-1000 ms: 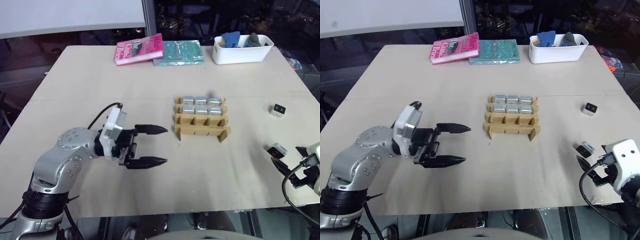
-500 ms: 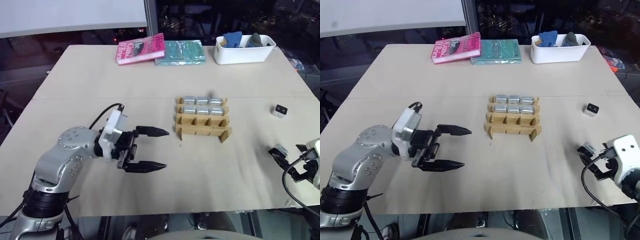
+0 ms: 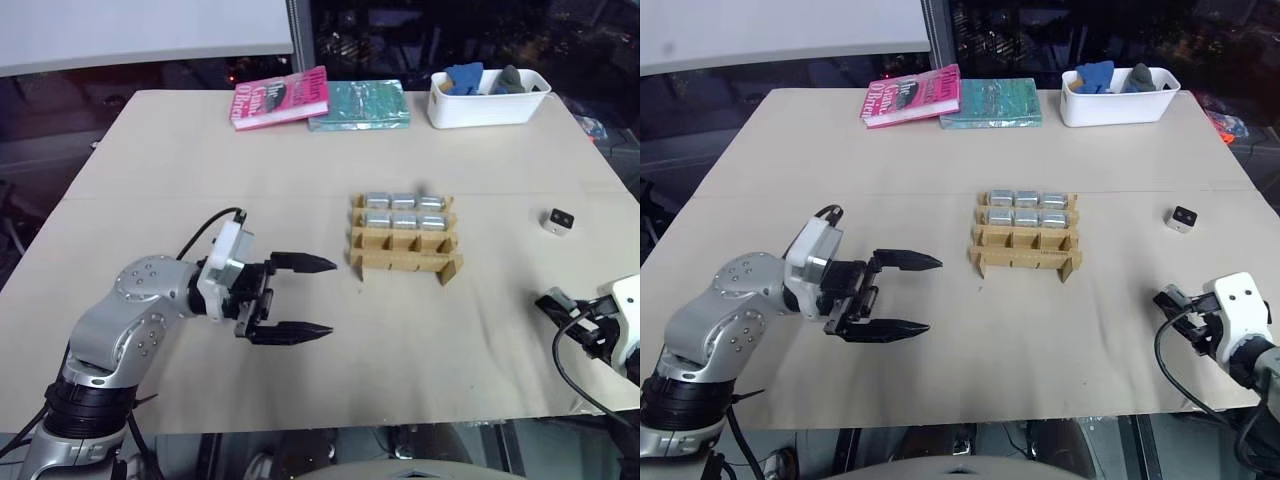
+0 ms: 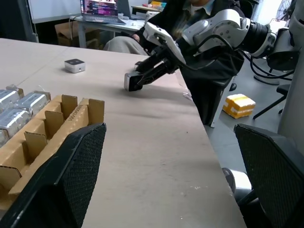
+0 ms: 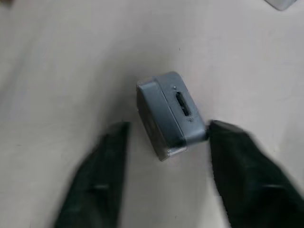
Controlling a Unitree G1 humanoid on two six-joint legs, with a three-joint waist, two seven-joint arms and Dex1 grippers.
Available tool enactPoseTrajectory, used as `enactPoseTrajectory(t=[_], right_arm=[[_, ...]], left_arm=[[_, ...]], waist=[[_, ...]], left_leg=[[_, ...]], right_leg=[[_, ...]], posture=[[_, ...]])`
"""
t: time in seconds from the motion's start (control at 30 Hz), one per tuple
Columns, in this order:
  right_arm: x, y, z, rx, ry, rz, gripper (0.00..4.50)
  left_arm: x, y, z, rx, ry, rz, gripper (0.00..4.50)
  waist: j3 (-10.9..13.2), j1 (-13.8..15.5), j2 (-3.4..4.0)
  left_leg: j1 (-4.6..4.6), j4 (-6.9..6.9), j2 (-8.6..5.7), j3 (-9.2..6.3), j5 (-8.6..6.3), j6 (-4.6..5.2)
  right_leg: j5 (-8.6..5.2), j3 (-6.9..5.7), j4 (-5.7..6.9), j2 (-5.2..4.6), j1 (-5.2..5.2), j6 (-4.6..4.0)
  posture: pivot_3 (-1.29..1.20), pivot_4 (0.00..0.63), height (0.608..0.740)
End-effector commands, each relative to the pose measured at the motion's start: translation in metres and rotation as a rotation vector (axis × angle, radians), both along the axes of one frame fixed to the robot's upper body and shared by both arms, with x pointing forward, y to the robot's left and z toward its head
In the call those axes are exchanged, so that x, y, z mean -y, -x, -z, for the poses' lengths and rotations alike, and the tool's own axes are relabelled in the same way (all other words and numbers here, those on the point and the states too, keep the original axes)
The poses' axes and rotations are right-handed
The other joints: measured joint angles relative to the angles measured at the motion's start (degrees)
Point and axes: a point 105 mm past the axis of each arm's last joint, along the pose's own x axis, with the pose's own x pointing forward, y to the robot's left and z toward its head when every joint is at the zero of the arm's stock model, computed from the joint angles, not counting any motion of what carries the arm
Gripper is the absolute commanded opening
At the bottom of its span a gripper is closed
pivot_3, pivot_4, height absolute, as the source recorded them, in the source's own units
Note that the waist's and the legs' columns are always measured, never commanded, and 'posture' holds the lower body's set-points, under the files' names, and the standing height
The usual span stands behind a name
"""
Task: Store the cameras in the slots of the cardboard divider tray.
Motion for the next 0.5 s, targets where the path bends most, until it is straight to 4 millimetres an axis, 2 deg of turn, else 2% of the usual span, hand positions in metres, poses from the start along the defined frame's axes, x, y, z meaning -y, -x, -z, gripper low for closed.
enactPoseTrajectory(t=[0.03, 0.17, 0.27, 0.5], right_arm=[[-0.001, -0.004, -0.006, 0.039, 0.022, -0.008, 0.63], [-0.004, -0.004, -0.008, 0.060, 0.048, -0.037, 0.64], [-0.015, -0.005, -0.021, 0.113, 0.028, -0.085, 0.64], [-0.078, -0.004, -0.070, 0.274, -0.143, -0.365, 0.64]], left_arm=[[-0.003, -0.001, -0.007, 0.048, -0.004, -0.013, 4.50], [0.001, -0.007, -0.006, 0.054, -0.016, -0.045, 4.50], [0.003, -0.013, -0.008, 0.046, -0.002, -0.077, 4.50], [0.012, -0.023, -0.011, 0.026, 0.035, -0.105, 4.50]], waist=[[0.0, -0.1, 0.00], [0.0, 0.0, 0.00], [0.0, 0.0, 0.01], [0.0, -0.1, 0.04]], left_leg=[[0.00, 0.00, 0.00, 0.01, 0.00, 0.00], [0.00, 0.01, 0.00, 0.02, 0.00, 0.00], [0.00, 0.01, 0.00, 0.01, 0.00, 0.00], [0.01, 0.02, 0.01, 0.00, 0.00, -0.01]], right_leg=[[0.00, 0.01, 0.00, 0.00, 0.00, 0.00], [0.00, 0.01, 0.00, -0.01, 0.01, 0.00], [0.00, 0.00, 0.01, 0.00, 0.00, 0.00], [0.00, 0.01, 0.04, 0.01, 0.00, 0.01]], posture=[[0.00, 0.150, 0.740], [0.00, 0.150, 0.740], [0.00, 0.150, 0.740], [0.00, 0.150, 0.740]])
